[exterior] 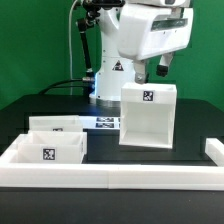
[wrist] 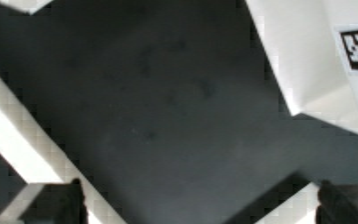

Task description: Assemble drawer

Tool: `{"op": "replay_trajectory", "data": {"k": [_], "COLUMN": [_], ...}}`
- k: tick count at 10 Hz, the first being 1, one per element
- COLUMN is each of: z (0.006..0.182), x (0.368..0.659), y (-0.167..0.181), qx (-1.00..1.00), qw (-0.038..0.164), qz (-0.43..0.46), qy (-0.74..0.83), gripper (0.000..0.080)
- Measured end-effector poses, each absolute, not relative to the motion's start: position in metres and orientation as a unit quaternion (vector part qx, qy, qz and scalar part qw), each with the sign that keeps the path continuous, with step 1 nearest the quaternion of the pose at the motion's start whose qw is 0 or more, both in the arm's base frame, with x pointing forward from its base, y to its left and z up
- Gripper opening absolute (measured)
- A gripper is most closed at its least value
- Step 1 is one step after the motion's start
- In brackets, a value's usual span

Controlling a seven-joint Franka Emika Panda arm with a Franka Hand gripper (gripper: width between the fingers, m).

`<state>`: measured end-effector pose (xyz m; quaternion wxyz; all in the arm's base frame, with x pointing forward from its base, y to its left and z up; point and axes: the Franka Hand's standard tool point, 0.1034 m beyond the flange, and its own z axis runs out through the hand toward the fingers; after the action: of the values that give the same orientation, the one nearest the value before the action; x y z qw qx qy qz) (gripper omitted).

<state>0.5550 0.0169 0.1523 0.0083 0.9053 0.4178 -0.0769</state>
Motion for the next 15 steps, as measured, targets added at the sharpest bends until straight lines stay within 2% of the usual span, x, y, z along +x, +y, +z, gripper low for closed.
{"op": "replay_trajectory", "data": {"k": [2,3,7,8,10,13,15], "z": [0.155,0.153,0.151,0.152,0.145,0.134,0.136], "x": [0.536,0.527,0.526,0.522,0.492,0.464,0.464], "y": [0.018,0.023,0.024,0.025,0.031,0.052,0.06], "qx": [0.935,0.955,0.982,0.993,0.997,0.997,0.997], "qw": [0.012,0.002,0.007,0.012,0.006,0.009,0.005], "qz": [-0.078,-0.073,-0.075,-0.072,-0.058,-0.056,-0.055], "qy": [0.347,0.287,0.175,0.091,-0.039,-0.049,-0.058], "gripper": [0.065,0.065,0.065,0.065,0.065,0.065,0.065]}}
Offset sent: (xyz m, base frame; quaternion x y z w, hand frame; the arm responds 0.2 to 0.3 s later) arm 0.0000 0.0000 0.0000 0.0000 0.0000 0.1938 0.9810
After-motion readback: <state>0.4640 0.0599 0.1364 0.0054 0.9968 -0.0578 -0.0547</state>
